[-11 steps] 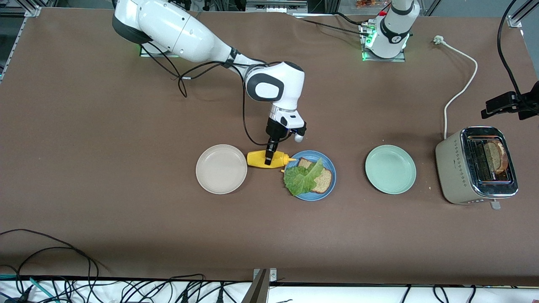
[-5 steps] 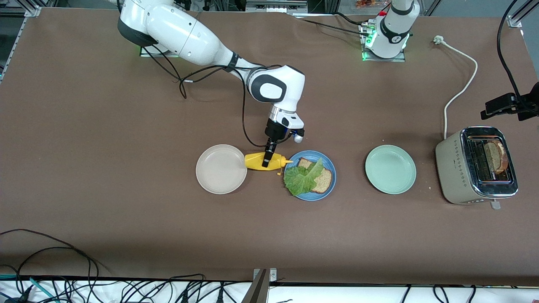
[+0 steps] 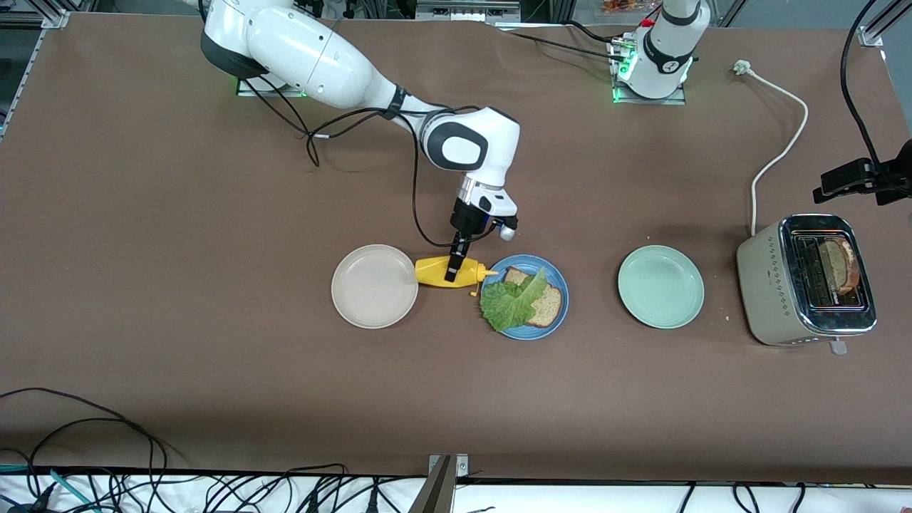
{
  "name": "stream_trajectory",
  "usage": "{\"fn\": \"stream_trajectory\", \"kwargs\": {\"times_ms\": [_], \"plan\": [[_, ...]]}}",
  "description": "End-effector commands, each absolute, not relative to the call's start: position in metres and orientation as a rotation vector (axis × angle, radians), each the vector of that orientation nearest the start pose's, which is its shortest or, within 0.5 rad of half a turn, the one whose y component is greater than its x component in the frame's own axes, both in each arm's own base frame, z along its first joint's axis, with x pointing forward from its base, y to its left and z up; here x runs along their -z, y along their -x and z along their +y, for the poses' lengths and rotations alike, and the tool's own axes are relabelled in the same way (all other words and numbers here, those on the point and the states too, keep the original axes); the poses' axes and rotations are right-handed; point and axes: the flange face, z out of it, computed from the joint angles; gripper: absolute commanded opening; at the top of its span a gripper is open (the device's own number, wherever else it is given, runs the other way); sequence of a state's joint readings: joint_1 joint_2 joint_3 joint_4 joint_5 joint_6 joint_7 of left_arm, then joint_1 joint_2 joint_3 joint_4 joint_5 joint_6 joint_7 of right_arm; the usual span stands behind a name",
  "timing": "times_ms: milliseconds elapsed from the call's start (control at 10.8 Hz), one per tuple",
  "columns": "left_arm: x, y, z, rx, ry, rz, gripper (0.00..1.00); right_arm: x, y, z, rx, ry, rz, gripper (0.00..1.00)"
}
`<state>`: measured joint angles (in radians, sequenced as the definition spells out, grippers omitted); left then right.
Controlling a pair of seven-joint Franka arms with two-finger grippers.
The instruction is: Make sandwich in blue plate with both arms
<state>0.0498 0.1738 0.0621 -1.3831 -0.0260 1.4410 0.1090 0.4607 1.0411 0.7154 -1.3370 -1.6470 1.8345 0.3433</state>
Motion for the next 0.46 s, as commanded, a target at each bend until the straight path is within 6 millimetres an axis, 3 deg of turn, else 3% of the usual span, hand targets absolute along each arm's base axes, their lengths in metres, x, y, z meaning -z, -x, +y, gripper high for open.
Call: {"fn": "stream_trajectory", "kwargs": {"times_ms": [0, 369], "plan": [[-0.606, -0.593, 0.061, -0.157, 3.191, 0.012, 1.0, -0.234, -0.482, 0.571, -0.52, -1.832, 1.44, 0.0], [-0.608, -0.593, 0.058, -0.152, 3.19, 0.024, 1.0, -0.324, -0.507, 0.543, -0.404, -1.944, 1.464, 0.0]]}}
